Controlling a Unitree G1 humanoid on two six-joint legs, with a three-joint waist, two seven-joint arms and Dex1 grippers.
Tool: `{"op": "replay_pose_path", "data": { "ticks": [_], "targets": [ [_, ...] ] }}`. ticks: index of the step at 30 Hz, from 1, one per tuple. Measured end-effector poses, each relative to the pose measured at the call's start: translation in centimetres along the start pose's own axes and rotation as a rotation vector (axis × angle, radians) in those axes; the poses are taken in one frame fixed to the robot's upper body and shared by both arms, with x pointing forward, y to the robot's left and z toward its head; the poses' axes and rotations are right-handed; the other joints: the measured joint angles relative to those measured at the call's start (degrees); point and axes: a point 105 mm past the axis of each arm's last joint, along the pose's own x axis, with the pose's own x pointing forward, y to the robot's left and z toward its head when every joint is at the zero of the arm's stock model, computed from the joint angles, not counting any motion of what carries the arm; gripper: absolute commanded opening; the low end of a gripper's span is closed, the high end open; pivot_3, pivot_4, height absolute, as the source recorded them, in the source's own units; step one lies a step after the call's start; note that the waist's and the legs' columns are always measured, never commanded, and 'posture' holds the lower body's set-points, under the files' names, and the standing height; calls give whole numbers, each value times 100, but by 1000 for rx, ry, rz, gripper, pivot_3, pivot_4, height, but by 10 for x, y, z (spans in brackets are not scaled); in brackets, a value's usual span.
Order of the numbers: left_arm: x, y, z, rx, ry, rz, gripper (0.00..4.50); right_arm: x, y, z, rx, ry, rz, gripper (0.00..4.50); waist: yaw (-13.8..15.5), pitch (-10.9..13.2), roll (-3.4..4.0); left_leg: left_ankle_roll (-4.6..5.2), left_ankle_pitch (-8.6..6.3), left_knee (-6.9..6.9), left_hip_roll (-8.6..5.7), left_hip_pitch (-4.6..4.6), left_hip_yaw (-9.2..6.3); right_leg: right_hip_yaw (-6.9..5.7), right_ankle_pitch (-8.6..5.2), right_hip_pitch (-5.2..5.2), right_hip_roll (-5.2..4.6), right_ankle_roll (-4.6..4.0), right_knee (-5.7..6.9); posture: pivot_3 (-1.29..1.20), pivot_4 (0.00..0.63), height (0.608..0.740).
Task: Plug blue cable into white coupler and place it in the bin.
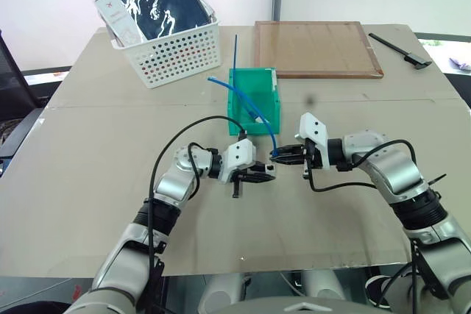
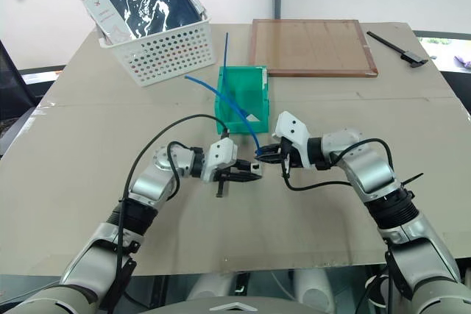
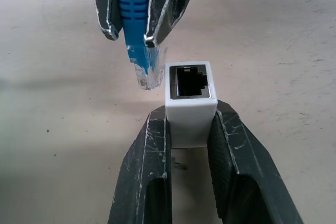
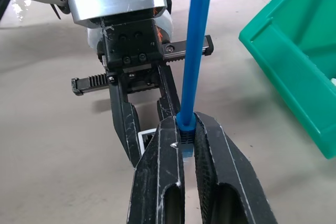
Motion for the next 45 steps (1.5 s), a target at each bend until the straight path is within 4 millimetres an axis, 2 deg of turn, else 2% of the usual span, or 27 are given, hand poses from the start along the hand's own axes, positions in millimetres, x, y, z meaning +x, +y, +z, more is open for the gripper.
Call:
{"op": "replay_pose_path", "data": {
  "ticks": [4, 13, 22, 45],
  "targets": [
    [-1, 1, -1, 0, 3, 5, 346, -1, 1, 8, -1, -37, 5, 0, 1, 0, 0, 0, 0, 0, 0, 0, 0, 0, 0, 0, 0, 0, 0, 0, 150, 740],
    [-3, 0, -4, 2, 8, 8, 346, -2, 7, 12, 11, -47, 32, 0, 0, 0, 0, 0, 0, 0, 0, 0, -1, 0, 0, 0, 0, 0, 0, 0, 150, 740],
    [-3, 0, -4, 5, 8, 8, 346, 3, 12, 6, 18, -35, 44, 0, 0, 0, 0, 0, 0, 0, 0, 1, 0, 0, 0, 0, 0, 0, 0, 0, 150, 740],
    [-2, 0, -5, 13, 4, 10, 346, 5, 9, 2, -76, 18, 56, 0, -1, -1, 0, 0, 0, 0, 0, 3, 1, 0, 0, 2, 0, 0, 1, 0, 150, 740]
  ]
}}
